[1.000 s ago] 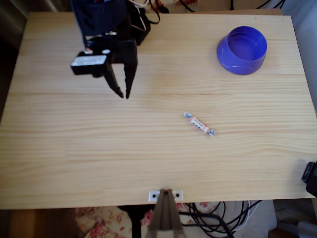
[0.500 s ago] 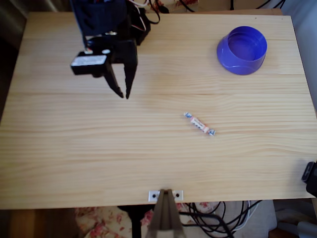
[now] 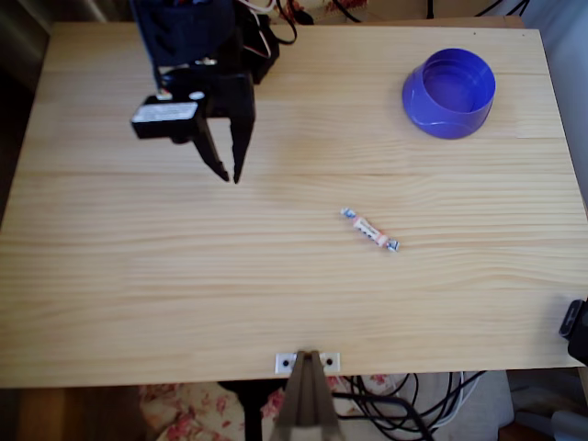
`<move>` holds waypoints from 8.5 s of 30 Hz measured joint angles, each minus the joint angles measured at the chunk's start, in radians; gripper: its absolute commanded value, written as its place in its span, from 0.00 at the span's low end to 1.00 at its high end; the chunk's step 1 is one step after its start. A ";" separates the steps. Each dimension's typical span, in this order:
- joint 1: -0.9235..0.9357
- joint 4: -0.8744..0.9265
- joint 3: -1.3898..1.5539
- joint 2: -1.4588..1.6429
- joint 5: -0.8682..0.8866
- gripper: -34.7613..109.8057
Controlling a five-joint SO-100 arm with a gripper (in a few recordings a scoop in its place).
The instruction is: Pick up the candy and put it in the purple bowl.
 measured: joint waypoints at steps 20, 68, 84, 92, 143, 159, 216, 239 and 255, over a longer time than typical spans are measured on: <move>0.000 0.000 0.000 0.000 0.000 0.26; -0.308 -0.080 -0.331 -0.330 -0.121 0.24; -0.379 -0.041 -1.014 -1.250 -0.170 0.24; -0.474 0.081 -1.233 -1.417 -0.081 0.32; -0.600 -0.414 -1.091 -1.801 -0.051 0.24; -0.560 -0.178 -1.135 -1.738 -0.101 0.24; -1.299 -0.061 -1.355 -1.660 0.015 0.32; -1.072 0.149 -1.532 -1.672 0.327 0.23; -0.549 0.353 -1.399 -1.485 0.408 0.23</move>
